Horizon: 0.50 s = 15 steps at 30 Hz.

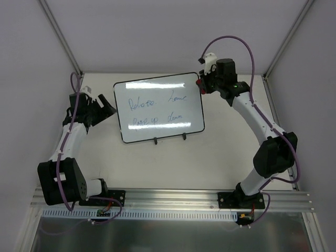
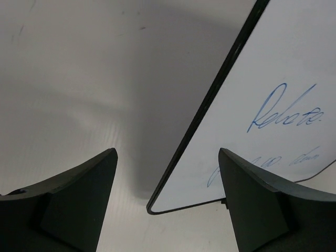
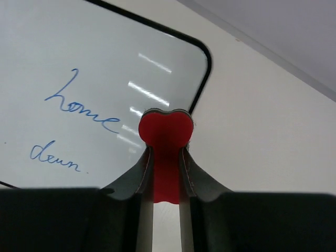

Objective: Erase the whiteboard

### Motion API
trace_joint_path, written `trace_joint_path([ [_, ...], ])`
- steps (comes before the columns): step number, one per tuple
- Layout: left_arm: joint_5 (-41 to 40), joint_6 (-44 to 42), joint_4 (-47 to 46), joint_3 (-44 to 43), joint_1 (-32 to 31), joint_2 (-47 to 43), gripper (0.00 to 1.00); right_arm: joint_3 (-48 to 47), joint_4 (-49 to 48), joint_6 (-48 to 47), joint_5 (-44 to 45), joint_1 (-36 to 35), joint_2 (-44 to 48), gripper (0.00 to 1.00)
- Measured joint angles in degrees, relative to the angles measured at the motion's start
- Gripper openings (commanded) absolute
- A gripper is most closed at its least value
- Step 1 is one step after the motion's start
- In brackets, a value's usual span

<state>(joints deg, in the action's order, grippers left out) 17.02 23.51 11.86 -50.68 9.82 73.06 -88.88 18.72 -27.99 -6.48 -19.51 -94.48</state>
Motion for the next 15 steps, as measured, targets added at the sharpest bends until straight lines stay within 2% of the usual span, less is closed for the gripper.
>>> trace_joint_path([
  [3,3.8,-0.04,-4.66,0.07,0.02,1.42,0.78,0.52,-0.83,-0.33,1.79,-4.44,-1.18,0.08],
  [7,7.08,-0.46,-10.84,0.07,0.0,2.69,0.72,0.52,-3.48,-1.03,5.49,-9.33,-4.57,0.04],
  [9,8.02,-0.81,-13.33,0.07,0.0,3.98,0.65,0.52,-4.87,-1.09,7.13,-11.3,-6.36,0.03],
  [15,9.79,-2.82,-17.18,0.04,0.02,9.55,0.55,0.39,-9.18,-1.05,10.99,-14.05,-11.02,0.03],
])
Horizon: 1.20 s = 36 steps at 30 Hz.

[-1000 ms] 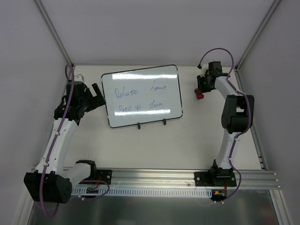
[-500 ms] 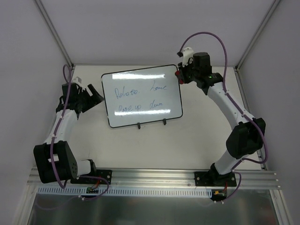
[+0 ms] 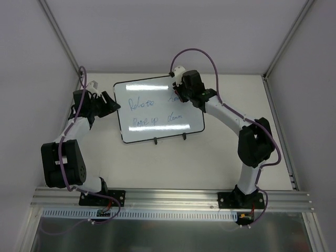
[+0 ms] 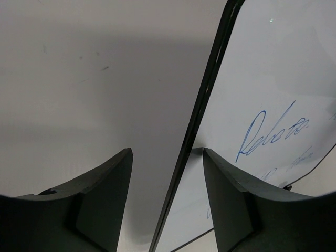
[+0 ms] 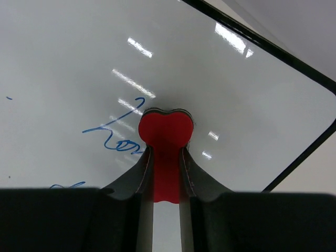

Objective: Erase the whiteboard

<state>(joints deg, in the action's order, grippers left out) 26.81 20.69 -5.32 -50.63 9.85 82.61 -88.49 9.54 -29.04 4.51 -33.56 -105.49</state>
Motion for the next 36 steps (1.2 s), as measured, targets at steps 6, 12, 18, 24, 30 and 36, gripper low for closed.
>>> trace_joint_path([
  [6,2.67,-0.68,-2.03,0.0,0.0,2.4,0.47,-0.35,-3.91,0.04,3.67,-0.9,-2.82,0.01],
  [12,5.75,-0.85,-4.31,0.5,0.0,2.99,0.33,-0.35,-5.49,0.48,4.04,-1.07,-3.45,0.0],
  [18,8.81,-0.7,-6.45,2.14,0.35,3.21,0.12,1.09,-8.74,0.55,3.61,-2.45,-3.87,0.0],
  [24,9.49,-0.55,-8.11,3.17,0.5,3.08,0.0,8.48,-16.2,1.31,3.58,-6.47,-2.47,0.0],
  [30,10.64,-0.66,-8.39,6.23,0.7,0.0,0.0,16.83,-20.02,3.54,2.51,-11.85,0.74,0.0],
  [36,10.51,-1.07,-9.11,9.18,0.57,-3.67,0.0,23.21,-21.59,6.03,1.99,-16.5,2.32,0.0],
])
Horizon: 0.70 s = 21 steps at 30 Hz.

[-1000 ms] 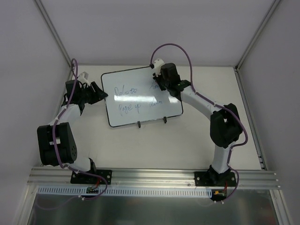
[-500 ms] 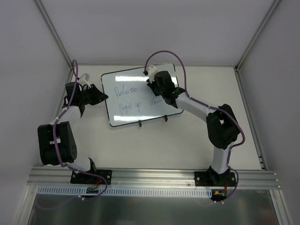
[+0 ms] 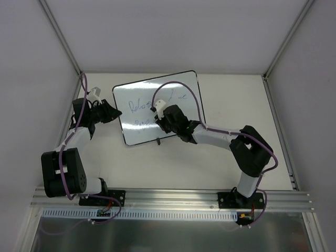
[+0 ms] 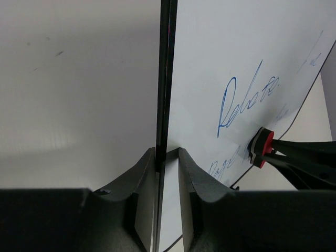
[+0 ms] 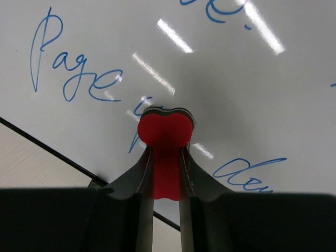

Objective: Erase the whiteboard

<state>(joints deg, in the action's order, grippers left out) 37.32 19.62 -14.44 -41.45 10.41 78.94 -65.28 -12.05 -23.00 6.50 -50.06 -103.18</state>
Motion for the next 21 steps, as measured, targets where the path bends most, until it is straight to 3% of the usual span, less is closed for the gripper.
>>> trace_joint_path([
  [6,-0.31,-0.87,0.37,2.21,-0.66,-2.82,0.0,2.62,-0.26,1.27,2.75,1.01,2.05,0.0],
  [16,-0.33,-1.22,1.57,3.06,-1.25,-4.42,0.0,8.92,-5.84,8.87,11.21,11.78,6.6,0.0],
  [21,-0.35,-1.22,2.03,3.23,-1.66,-4.92,0.0,9.64,-8.04,13.2,13.14,13.46,6.23,0.0],
])
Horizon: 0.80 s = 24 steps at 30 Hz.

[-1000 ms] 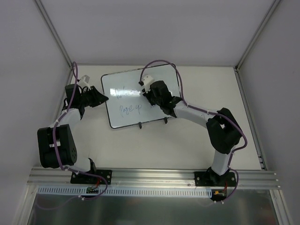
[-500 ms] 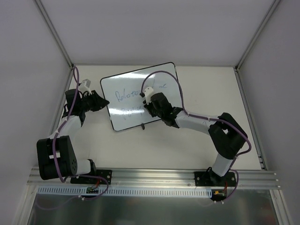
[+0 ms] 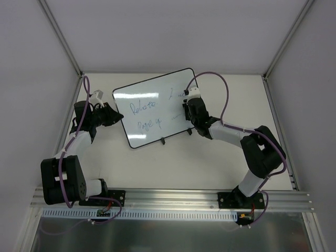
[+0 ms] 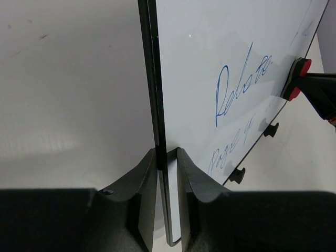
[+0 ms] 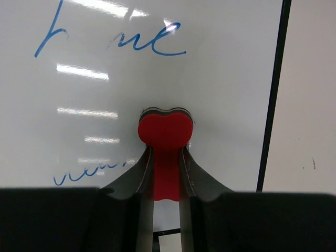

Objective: Erase the whiteboard

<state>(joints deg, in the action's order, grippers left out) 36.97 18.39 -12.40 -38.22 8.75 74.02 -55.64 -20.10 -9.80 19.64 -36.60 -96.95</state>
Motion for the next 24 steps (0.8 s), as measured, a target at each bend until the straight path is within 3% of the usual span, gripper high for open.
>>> trace_joint_path([
  [9,-1.22,-0.22,0.98,0.04,-0.57,-0.26,0.0,-0.44,-5.86,2.47,3.3,-5.31,-2.86,0.0],
  [17,-1.86,-0.81,1.18,0.26,-0.85,-0.68,0.0,1.01,-11.8,8.24,-1.01,-14.53,-5.31,0.0],
  [24,-2.16,-1.03,1.18,0.63,-0.98,-1.33,0.0,5.07,-16.55,12.98,-3.23,-13.77,-4.66,0.0],
])
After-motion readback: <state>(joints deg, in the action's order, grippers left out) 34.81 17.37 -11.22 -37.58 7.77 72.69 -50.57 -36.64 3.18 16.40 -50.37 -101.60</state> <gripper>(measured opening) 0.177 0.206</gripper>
